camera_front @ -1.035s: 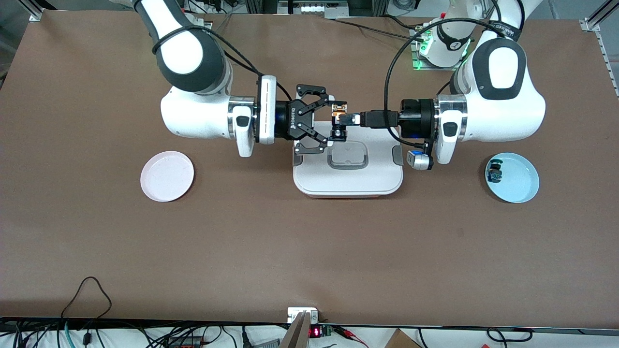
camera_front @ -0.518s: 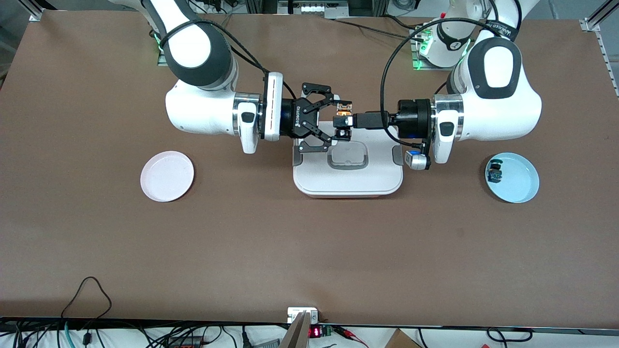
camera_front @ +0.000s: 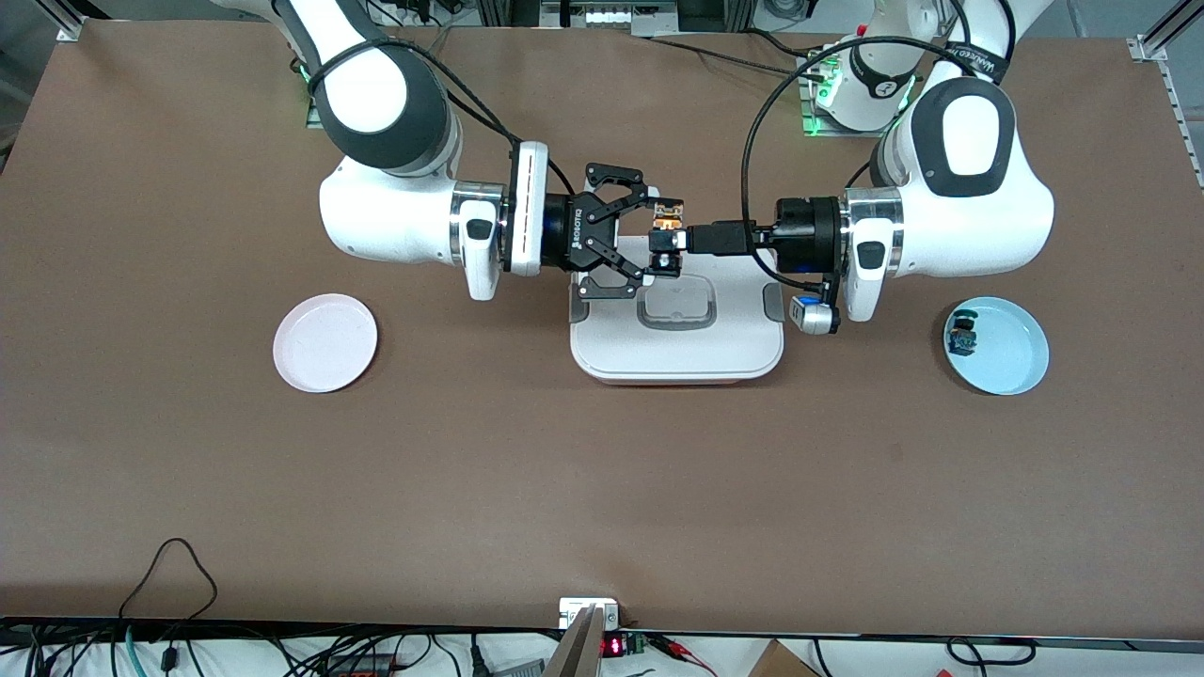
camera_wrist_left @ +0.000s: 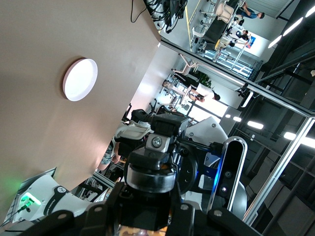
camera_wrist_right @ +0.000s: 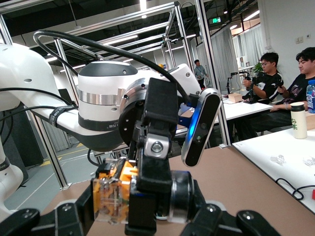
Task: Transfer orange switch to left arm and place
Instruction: 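Grasp the orange switch with the left gripper, then open the right gripper, then carry the switch to the blue plate while the right gripper withdraws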
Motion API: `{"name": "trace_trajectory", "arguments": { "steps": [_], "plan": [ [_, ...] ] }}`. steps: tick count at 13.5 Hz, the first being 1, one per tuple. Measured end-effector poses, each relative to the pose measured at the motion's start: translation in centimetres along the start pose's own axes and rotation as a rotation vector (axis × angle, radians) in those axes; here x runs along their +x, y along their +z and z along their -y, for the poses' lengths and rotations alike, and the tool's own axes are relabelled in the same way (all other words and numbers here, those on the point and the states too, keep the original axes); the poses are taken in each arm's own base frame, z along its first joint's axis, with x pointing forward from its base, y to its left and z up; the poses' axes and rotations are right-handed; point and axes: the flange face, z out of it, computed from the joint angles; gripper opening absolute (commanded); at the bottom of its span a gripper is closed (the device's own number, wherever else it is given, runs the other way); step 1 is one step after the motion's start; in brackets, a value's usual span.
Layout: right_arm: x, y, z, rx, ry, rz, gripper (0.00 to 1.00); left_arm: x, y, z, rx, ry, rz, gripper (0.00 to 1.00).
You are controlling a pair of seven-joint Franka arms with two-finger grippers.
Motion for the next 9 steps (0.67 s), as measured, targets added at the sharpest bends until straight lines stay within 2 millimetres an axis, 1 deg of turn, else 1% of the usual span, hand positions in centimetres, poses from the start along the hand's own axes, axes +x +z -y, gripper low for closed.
{"name": "trace_trajectory", "arguments": {
  "steps": [1, 2, 3, 4, 7, 9],
  "plan": [
    [-0.04, 0.01, -0.02, 0.0, 0.0, 0.001, 0.0, 0.04, 0.01, 0.05, 0.0, 0.0, 0.0, 0.0],
    [-0.06, 0.01, -0.03, 0.0, 0.0, 0.001, 0.06, 0.06, 0.01, 0.06, 0.0, 0.0, 0.0, 0.0],
    [-0.05, 0.01, -0.03, 0.0, 0.0, 0.001, 0.75, 0.06, 0.01, 0.06, 0.0, 0.0, 0.0, 0.0],
    [-0.05, 0.01, -0.03, 0.0, 0.001, -0.001, 1.0, 0.06, 0.0, 0.04, 0.0, 0.001, 0.0, 0.0],
    [0.22, -0.06, -0.09, -0.003, 0.082, -0.033, 1.0, 0.18, -0.29, -0.06, -0.003, 0.019, -0.004, 0.0],
    [0.52, -0.13, -0.12, -0.004, 0.098, -0.039, 1.0, 0.31, -0.81, -0.05, -0.006, 0.021, 0.003, 0.0]
  ]
}}
